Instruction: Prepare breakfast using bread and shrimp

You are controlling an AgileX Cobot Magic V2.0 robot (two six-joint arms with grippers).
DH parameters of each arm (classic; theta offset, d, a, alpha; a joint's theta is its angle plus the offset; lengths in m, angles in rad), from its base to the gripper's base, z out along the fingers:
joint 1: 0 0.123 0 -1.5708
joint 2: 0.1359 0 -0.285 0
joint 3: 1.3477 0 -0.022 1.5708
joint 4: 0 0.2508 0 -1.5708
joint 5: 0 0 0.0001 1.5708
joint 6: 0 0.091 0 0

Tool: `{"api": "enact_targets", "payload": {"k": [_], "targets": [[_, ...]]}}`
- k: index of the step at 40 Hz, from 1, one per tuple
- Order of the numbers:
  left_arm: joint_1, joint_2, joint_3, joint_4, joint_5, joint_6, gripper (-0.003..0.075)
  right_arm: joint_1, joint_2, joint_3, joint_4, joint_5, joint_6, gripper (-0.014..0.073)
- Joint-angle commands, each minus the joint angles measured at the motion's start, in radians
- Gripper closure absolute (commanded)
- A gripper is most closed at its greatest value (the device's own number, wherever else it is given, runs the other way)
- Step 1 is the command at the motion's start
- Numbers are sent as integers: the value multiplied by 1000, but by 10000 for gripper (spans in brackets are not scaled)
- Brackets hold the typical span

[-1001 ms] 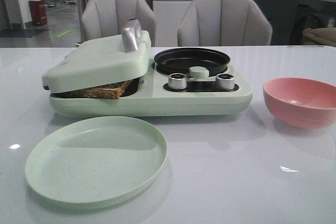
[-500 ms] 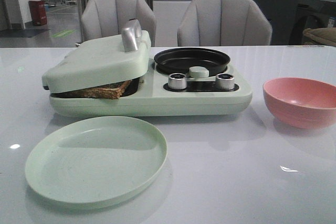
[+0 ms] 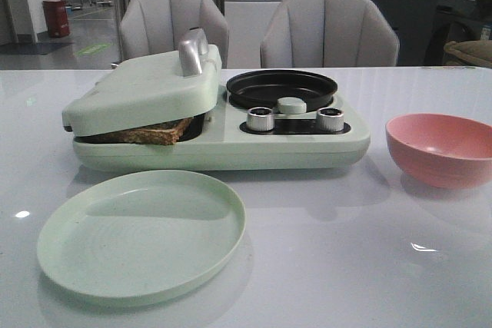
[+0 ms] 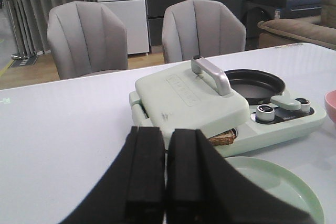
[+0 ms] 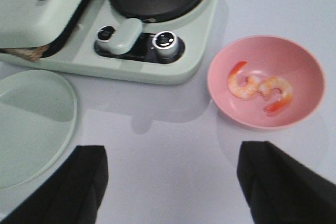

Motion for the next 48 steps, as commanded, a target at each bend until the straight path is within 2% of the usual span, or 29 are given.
{"api": "enact_targets", "payload": {"k": [1, 7, 25, 31, 48], "targets": [[-4, 13, -24, -17, -76, -11, 607, -75, 47, -54, -1, -67, 3, -10], [-4, 13, -24, -17, -76, -11, 607, -172, 156, -94, 14, -43, -13, -10], [-4, 13, -24, -17, -76, -11, 607, -343, 545, -310, 19, -17, -29, -10], [-4, 13, -24, -17, -76, -11, 607, -360, 654, -382, 19, -15, -65, -10], [-4, 13, -24, -17, -76, -11, 607, -365, 956, -593, 19, -11, -66, -10]]}}
